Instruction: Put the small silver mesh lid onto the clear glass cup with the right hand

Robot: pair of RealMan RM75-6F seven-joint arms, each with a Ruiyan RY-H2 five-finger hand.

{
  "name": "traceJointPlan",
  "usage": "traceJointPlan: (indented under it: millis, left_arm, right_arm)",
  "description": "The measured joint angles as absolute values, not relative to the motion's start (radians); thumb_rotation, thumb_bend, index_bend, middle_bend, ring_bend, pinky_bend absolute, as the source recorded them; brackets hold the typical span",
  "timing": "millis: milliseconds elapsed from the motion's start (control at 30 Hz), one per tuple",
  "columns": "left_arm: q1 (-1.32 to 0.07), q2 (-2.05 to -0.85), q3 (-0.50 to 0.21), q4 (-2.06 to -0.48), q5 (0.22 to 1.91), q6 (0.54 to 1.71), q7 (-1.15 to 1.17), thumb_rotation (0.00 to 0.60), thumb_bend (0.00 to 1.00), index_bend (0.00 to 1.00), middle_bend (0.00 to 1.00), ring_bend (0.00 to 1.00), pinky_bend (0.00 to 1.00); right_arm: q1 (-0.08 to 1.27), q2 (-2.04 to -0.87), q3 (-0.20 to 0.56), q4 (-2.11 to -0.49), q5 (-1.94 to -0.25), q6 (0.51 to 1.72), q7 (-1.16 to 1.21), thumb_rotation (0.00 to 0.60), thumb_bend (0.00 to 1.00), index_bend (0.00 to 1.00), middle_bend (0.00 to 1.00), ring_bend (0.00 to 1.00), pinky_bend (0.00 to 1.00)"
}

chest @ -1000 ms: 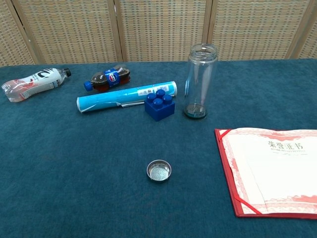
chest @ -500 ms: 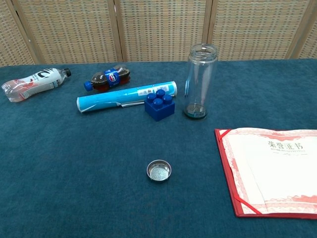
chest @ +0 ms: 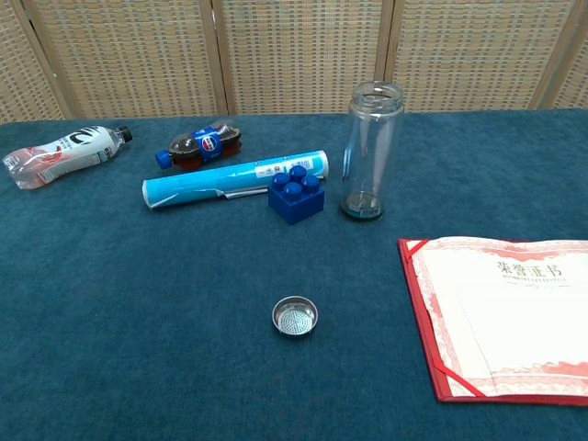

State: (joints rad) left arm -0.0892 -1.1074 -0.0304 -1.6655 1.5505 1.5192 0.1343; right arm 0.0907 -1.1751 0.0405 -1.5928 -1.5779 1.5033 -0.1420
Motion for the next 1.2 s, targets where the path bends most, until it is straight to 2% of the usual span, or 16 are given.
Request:
traceJointPlan:
  millis: [133, 333, 633, 867, 1033, 1200]
  left_arm:
    - [-0.090, -1.107, -0.031, -1.663, 1.548, 1.517, 0.131, 0.600, 0.18, 0.00, 0.00, 0.00, 0.00]
    - [-0.089, -1.105, -0.031, -1.666, 1.552, 1.521, 0.125, 0.600, 0.18, 0.00, 0.00, 0.00, 0.00]
    - [-0.085, -1.101, -0.034, -1.671, 1.559, 1.537, 0.116, 0.600, 0.18, 0.00, 0.00, 0.00, 0.00]
    - [-0.084, -1.096, -0.034, -1.670, 1.561, 1.539, 0.102, 0.600, 0.18, 0.00, 0.00, 0.00, 0.00]
    - [-0.083, -1.093, -0.034, -1.668, 1.561, 1.540, 0.086, 0.600, 0.18, 0.00, 0.00, 0.00, 0.00]
    - [-0.084, -1.091, -0.031, -1.665, 1.573, 1.541, 0.073, 0.600, 0.18, 0.00, 0.00, 0.00, 0.00]
  right_arm:
    - [0.092, -1.178, 0.040, -1.587, -1.587, 1.506, -0.133, 0.600, 0.28, 0.32, 0.03, 0.00, 0.19]
    - [0.104, -1.189, 0.029, -1.571, -1.617, 1.496, -0.115, 0.600, 0.39, 0.36, 0.07, 0.00, 0.21]
    - [0.153, -1.216, 0.029, -1.606, -1.627, 1.421, -0.163, 0.600, 0.40, 0.39, 0.09, 0.00, 0.23]
    - [0.242, -1.251, 0.061, -1.730, -1.638, 1.323, -0.280, 0.600, 0.41, 0.44, 0.15, 0.00, 0.27]
    - [0.319, -1.301, 0.094, -1.798, -1.604, 1.217, -0.377, 0.600, 0.48, 0.47, 0.16, 0.00, 0.29]
    - [0.381, -1.375, 0.123, -1.811, -1.520, 1.129, -0.473, 0.600, 0.51, 0.47, 0.16, 0.00, 0.29]
